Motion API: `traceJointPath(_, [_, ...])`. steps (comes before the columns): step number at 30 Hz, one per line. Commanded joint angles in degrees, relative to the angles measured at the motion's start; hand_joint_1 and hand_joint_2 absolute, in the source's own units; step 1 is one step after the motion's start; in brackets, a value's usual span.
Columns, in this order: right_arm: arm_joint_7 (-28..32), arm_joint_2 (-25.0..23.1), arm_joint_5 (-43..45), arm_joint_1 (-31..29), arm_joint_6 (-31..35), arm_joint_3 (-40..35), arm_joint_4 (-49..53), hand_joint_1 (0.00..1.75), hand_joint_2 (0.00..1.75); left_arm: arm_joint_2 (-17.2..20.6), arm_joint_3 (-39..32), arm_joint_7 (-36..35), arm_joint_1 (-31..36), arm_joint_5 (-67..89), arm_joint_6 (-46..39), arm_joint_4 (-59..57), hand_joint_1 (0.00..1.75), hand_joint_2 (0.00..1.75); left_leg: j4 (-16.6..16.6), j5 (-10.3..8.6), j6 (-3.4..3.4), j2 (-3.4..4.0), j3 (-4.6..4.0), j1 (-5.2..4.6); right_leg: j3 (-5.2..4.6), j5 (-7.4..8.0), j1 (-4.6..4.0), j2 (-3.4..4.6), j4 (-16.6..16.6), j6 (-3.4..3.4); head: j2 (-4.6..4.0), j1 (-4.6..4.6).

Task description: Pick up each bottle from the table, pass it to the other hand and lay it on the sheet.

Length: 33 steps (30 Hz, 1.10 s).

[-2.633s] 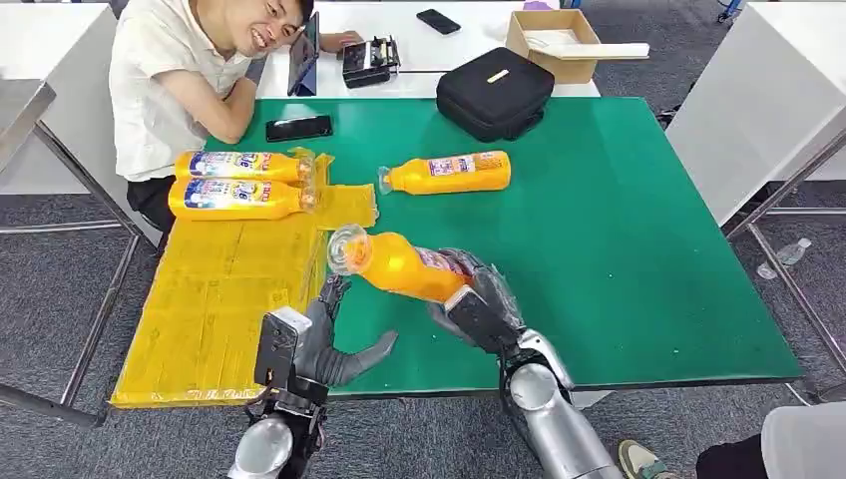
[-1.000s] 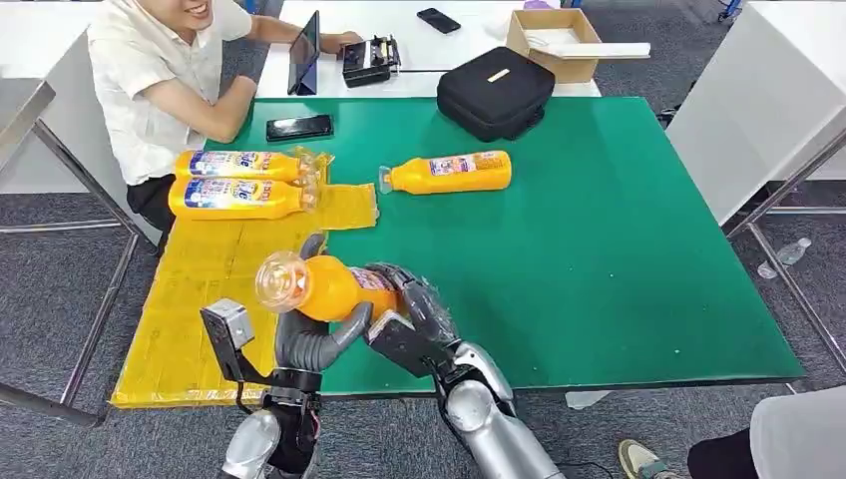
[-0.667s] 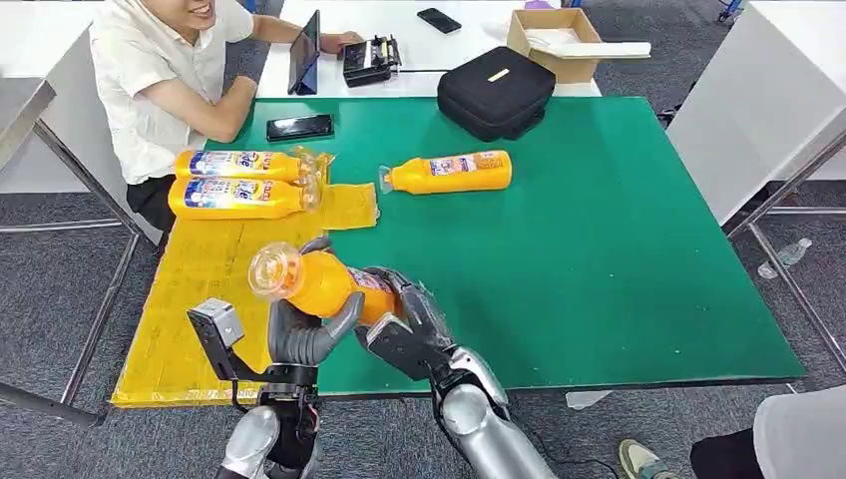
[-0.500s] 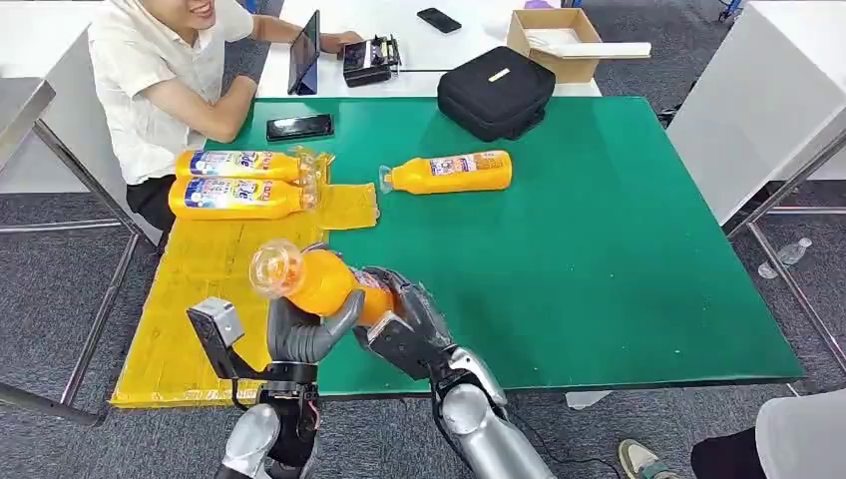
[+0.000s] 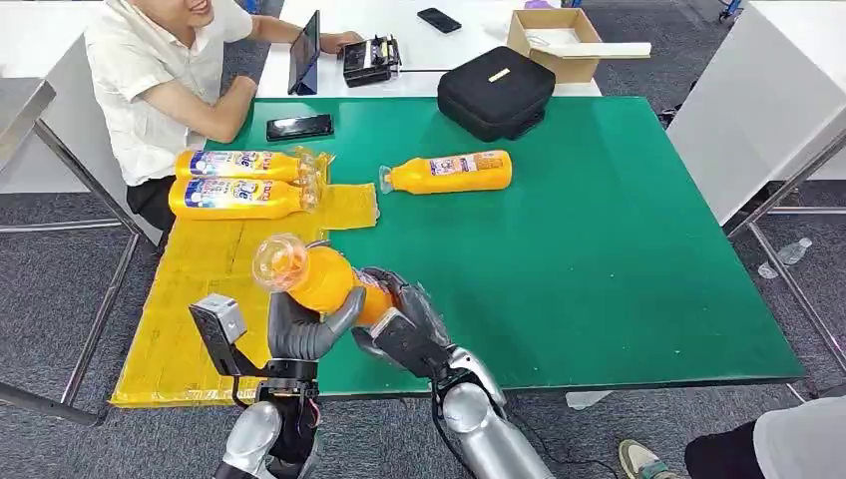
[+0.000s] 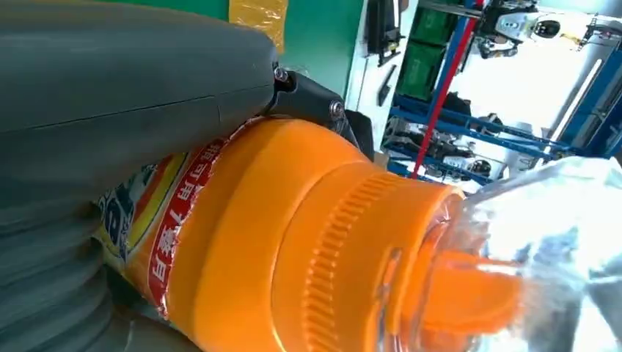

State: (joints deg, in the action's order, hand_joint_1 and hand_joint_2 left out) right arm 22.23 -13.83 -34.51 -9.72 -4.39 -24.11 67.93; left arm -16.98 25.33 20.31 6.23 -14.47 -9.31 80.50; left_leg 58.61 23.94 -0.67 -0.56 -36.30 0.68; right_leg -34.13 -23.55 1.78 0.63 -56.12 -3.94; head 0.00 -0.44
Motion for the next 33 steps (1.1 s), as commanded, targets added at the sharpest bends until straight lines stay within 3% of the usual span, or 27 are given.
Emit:
traceJointPath(1, [-1.0,-1.4,-0.5,-3.0,0.2,1.5,-4.8,0.0,1.75,-3.0,-1.3,0.1,2.7,1.2,-0.5,-3.2,1.75,1.75,0.0,0.04,0.0,-0.02,0.1,0.05,0.15,-0.05,-0.08,-0.1,0.0,0.16,0.0,0.0])
traceJointPath(19, [0.1,-2.3,-1.1,-2.0,1.5,1.8,-5.8,0.0,1.75,-3.0,-2.8,0.7,2.3,6.4,-2.8,-0.8,1.75,1.75,0.0,0.06,0.0,-0.05,0.16,0.06,0.24,-0.08,-0.1,-0.14,0.0,0.21,0.0,0.0])
traceJointPath(21, [0.3,-2.0,-2.3,0.4,3.8,2.6,-2.6,0.0,1.75,-3.0,-4.5,0.9,1.1,19.3,-5.9,3.7,1.75,1.75,0.0,0.09,0.0,-0.02,0.15,0.07,0.22,-0.09,-0.11,-0.11,0.0,0.2,0.0,0.0])
traceJointPath(24, [-0.6,0.1,-6.7,3.4,8.8,6.9,4.1,0.0,1.75,-1.7,-8.5,-4.8,0.9,44.7,-6.8,11.7,1.75,1.75,0.1,0.12,-0.01,-0.09,0.17,0.08,0.27,-0.14,-0.12,-0.19,0.0,0.23,0.0,0.0])
traceJointPath(27, [-0.9,-1.1,-5.1,3.6,8.3,16.4,9.0,0.0,1.75,-0.9,-13.1,-5.7,-0.7,64.9,-7.8,15.8,1.75,1.75,0.1,0.14,-0.03,-0.15,0.2,0.07,0.33,-0.19,-0.12,-0.28,0.0,0.28,0.0,0.02])
traceJointPath(28, [-0.6,-1.6,-5.0,3.8,8.1,18.2,10.8,0.0,1.75,-1.2,-14.1,-5.2,-1.6,66.5,-7.3,16.7,1.75,1.75,0.1,0.09,-0.02,-0.06,0.08,0.03,0.16,-0.12,-0.06,-0.14,0.0,0.19,0.0,0.0])
traceJointPath(29, [4.4,-3.4,0.2,6.4,10.0,21.7,18.2,0.0,1.75,-1.3,-15.7,-4.3,-3.8,66.4,-8.4,19.0,1.75,1.75,0.0,0.13,-0.03,-0.05,0.18,0.04,0.3,-0.15,-0.09,-0.15,0.0,0.23,0.0,0.04])
traceJointPath(31, [4.3,-3.9,3.4,10.2,4.3,22.2,28.0,0.0,1.75,-2.3,-17.8,-2.3,-6.0,55.9,-2.0,21.2,1.75,1.75,0.1,0.13,-0.01,0.11,0.14,0.02,0.18,-0.11,-0.05,0.01,0.0,0.2,0.0,0.02])
traceJointPath(33, [4.0,-4.2,3.9,12.1,1.3,20.0,31.3,0.0,1.75,-3.0,-18.3,-2.2,-6.7,46.8,2.1,20.4,1.75,1.75,0.1,0.12,0.01,-0.03,0.02,-0.01,0.07,-0.17,-0.01,-0.13,-0.1,0.19,0.0,0.02])
